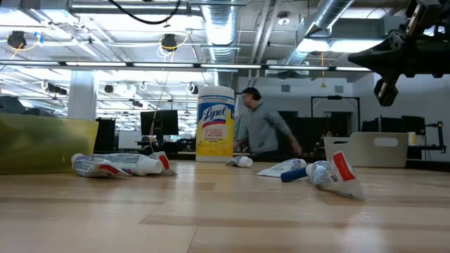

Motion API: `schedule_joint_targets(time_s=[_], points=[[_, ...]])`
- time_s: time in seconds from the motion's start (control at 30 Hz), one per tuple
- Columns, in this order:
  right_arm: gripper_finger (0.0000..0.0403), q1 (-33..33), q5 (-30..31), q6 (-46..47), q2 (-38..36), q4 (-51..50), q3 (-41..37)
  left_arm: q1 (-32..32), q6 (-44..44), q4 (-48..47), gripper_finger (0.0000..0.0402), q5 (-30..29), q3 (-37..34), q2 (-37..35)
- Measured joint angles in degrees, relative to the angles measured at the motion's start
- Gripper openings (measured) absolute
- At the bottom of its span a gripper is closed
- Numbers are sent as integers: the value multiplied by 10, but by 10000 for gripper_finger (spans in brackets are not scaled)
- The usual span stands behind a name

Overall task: Pick & Place Travel size toiletries
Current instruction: Put the dark blue razor into the black bin

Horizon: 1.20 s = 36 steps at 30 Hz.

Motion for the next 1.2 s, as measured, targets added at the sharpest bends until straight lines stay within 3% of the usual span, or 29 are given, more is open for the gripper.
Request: schedule_joint_targets(time_s=[0.3,0.5,0.77,1.2], points=[[0,0,0,0,0,0,0,96,-3,-1,162,34,108,186],[0,0,0,0,0,0,0,96,56,-16,164,37,218,320],[0,0,0,0,0,0,0,89,89,-157,164,-7,361,450],[0,0,0,0,0,0,0,56,25,-188,163,-13,379,569]])
